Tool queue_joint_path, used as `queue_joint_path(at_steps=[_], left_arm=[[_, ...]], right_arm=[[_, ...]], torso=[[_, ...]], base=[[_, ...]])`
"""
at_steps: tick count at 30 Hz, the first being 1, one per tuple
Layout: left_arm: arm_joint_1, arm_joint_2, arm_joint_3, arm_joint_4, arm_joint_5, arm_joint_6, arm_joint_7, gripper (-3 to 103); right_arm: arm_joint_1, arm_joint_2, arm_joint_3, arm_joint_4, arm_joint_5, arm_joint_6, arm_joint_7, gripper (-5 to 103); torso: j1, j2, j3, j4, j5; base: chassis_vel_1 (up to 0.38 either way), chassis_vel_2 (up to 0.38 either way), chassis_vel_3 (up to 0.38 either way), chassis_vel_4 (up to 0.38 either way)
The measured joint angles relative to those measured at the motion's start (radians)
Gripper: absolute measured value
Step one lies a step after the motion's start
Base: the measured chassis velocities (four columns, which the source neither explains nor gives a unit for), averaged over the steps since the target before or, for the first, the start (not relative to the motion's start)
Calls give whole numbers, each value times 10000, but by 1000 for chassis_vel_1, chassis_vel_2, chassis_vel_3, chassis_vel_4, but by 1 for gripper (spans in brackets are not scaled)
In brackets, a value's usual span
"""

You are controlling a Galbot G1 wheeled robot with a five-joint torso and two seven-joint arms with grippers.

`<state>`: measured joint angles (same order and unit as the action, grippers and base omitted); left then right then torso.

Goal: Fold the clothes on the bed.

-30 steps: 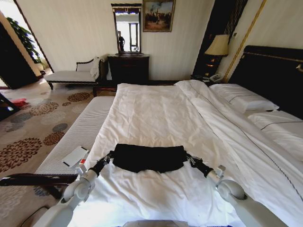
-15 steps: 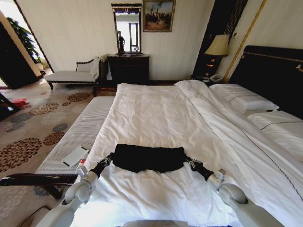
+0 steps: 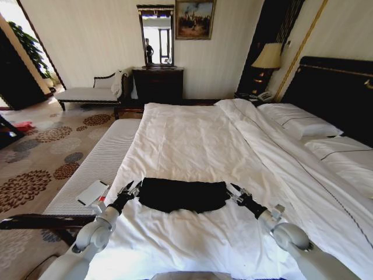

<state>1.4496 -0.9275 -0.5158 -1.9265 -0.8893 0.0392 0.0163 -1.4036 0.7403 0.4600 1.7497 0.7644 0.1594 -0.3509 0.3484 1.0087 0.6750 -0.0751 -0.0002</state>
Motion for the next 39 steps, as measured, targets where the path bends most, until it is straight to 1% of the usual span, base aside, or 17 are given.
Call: queue_joint_path(at_steps=[1,2,3,4,5,6,7,8,10,12,14,18,23,31,32,36,39], left_arm=[[36,85,-149,19,67,-64,-43,79],[72,117,-204,13,72,-78,-61,84],[72,117,-204,13,72,-78,-61,84],[129,150,-265,-27,82,-84,-86,84],[164,165,-302,-64,92,-86,-102,89],[261,198,-404,-191,110,-87,-121,94],[309,213,-463,-263,111,-88,-162,98],[309,213,-463,-263,111,-88,-162,98],[358,232,-523,-369,111,-83,-202,100],[379,257,-601,-472,90,-49,-301,100],[382,268,-618,-500,74,-33,-312,100],[414,337,-717,-606,-91,62,-400,100],[430,377,-753,-628,-213,115,-438,100],[337,487,-770,-642,-479,190,-486,100],[263,572,-775,-632,-570,221,-512,100],[254,605,-833,-630,-648,230,-516,100],[258,607,-886,-607,-695,234,-507,100]], right_arm=[[751,-131,-580,-361,-98,-66,83,81],[1154,-186,-901,-580,-156,-78,145,81],[1154,-186,-901,-580,-156,-78,145,81],[1562,-241,-1264,-814,-237,-83,174,86],[1837,-274,-1523,-967,-308,-84,185,91],[2546,-331,-2191,-1376,-533,-81,185,96],[2964,-333,-2603,-1631,-667,-69,185,99],[2964,-333,-2603,-1631,-667,-69,185,99],[3587,-266,-3259,-2023,-802,-23,186,100],[4501,50,-4287,-2627,-969,46,215,100],[4709,129,-4522,-2749,-1029,70,219,100],[5691,493,-5575,-3285,-1223,146,217,100],[6315,675,-6097,-3639,-1361,244,154,100],[6667,796,-6549,-3927,-1603,362,31,100],[6831,948,-6752,-4123,-1789,450,14,100],[6814,922,-6808,-4083,-1909,489,12,100],[6390,681,-6685,-3715,-1987,493,-1,100]], torso=[[2,-1,1,-1,3],[2,-1,1,0,3],[2,-1,1,0,3],[3,-1,1,1,2],[2,-1,1,0,2],[2,-1,1,3,2],[2,-1,2,1,2],[2,-1,2,1,2],[2,0,1,0,-2],[3,-1,2,-1,3],[2,-1,2,0,4],[2,-1,1,0,0],[2,-1,1,0,0],[1,-1,0,-4,2],[-1,-1,0,0,2],[0,-1,0,1,1],[0,-1,0,0,3]], base=[[0,0,0,0],[0,0,0,0],[0,0,0,0],[0,0,0,0],[0,0,0,0],[0,0,0,0],[0,0,0,0],[0,0,0,0],[0,0,0,0],[0,0,0,0],[0,0,0,0],[0,0,0,0],[0,0,0,0],[0,0,0,0],[0,0,0,0],[0,0,0,0],[0,0,0,0]])
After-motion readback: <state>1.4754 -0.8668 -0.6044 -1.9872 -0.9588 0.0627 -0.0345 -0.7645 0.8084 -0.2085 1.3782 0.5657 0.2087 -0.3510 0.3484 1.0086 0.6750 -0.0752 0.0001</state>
